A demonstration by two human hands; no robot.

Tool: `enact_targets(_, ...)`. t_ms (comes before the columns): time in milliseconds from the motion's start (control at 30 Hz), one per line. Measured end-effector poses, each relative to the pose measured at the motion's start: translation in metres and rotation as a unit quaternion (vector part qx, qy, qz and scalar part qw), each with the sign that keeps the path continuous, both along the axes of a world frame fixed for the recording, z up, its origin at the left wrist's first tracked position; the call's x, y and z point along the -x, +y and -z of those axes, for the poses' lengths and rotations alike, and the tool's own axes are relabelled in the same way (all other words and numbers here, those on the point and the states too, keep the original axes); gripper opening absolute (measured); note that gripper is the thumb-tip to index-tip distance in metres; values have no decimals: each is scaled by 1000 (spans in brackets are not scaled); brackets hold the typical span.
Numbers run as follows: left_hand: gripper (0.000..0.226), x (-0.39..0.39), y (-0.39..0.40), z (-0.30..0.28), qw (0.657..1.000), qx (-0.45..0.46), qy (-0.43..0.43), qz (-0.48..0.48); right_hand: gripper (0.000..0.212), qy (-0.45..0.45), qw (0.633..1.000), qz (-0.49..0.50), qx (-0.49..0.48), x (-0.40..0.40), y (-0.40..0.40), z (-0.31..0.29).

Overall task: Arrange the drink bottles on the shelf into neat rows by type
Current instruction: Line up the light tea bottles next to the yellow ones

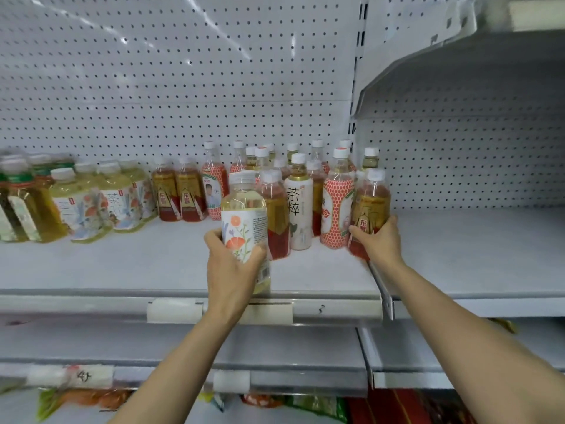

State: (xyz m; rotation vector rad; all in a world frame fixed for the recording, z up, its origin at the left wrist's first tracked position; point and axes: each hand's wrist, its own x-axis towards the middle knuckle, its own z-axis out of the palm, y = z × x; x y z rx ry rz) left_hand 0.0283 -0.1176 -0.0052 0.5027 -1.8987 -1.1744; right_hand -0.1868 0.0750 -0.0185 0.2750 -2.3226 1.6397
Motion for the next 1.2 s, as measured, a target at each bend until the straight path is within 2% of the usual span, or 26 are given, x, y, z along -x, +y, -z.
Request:
enact_targets(133,50,-9,-20,0,1000,-5,10,-28,66,12,1000,-12,23,-30,-8,3)
enact_targets(300,53,-27,-45,1,999,-9,24,-32,77,49,998,-33,7,-72,-18,-11)
enact_targets(467,55,-57,-79,3,999,-8,27,-27,74,55,996,-60,36,-124,-51,-31)
enact_targets(700,75,-90,-143,10,995,65,-14,-71,72,43,990,-116,73,-180,-126,-18)
enact_targets(900,87,-84,-199,11,990,88,-9,-106,79,25,984,-161,73,-182,-197,-13)
enact_targets(1067,87,-73,-248,19,990,33,-16,-137,81,31,977,-203,53,-170,-258,-17)
enact_targets(1200,90,-67,-282,21,979,-1,-4,-203,84,10,970,-239,40,-161,-300,-9)
